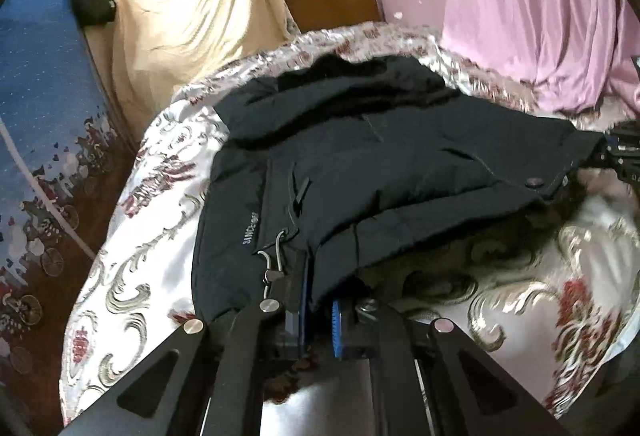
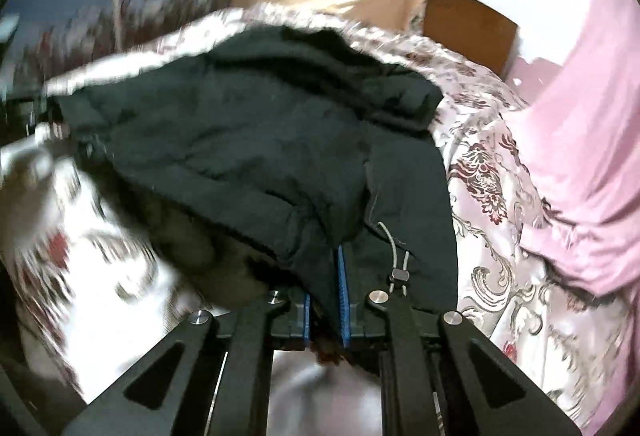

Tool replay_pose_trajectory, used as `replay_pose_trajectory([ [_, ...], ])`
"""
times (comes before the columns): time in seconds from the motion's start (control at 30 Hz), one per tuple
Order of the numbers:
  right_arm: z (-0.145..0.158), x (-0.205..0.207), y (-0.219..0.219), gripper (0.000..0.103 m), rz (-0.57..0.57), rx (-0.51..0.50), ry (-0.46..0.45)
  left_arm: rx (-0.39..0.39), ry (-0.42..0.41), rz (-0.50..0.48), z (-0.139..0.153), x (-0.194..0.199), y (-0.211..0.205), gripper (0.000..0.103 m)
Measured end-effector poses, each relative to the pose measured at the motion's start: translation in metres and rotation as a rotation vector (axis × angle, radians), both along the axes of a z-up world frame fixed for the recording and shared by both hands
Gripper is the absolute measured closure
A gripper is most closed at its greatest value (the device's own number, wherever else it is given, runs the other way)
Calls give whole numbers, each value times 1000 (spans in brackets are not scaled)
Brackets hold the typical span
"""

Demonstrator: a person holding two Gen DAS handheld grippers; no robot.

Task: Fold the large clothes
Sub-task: 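Close both tools on the jacket hem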

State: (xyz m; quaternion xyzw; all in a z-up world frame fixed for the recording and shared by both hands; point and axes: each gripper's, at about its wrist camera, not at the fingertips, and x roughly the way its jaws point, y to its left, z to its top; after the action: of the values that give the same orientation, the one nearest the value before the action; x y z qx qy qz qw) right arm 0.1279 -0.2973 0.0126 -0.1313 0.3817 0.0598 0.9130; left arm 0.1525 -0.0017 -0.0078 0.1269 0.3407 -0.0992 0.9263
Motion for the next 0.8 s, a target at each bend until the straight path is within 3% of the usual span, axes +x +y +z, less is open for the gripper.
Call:
replay_pose_trajectory([
  [0.13,11,-6,-8,94,-27,93,-42,-24,-24,6,15,-1,6,94],
  [0.3,14,-11,-11,95,-34,90,-88,-23,-65,2,25,-17,6,95],
  [0.8,44,-121,-3,95,-91,152,-170,-87,-106,-26,55,-102,22,95],
])
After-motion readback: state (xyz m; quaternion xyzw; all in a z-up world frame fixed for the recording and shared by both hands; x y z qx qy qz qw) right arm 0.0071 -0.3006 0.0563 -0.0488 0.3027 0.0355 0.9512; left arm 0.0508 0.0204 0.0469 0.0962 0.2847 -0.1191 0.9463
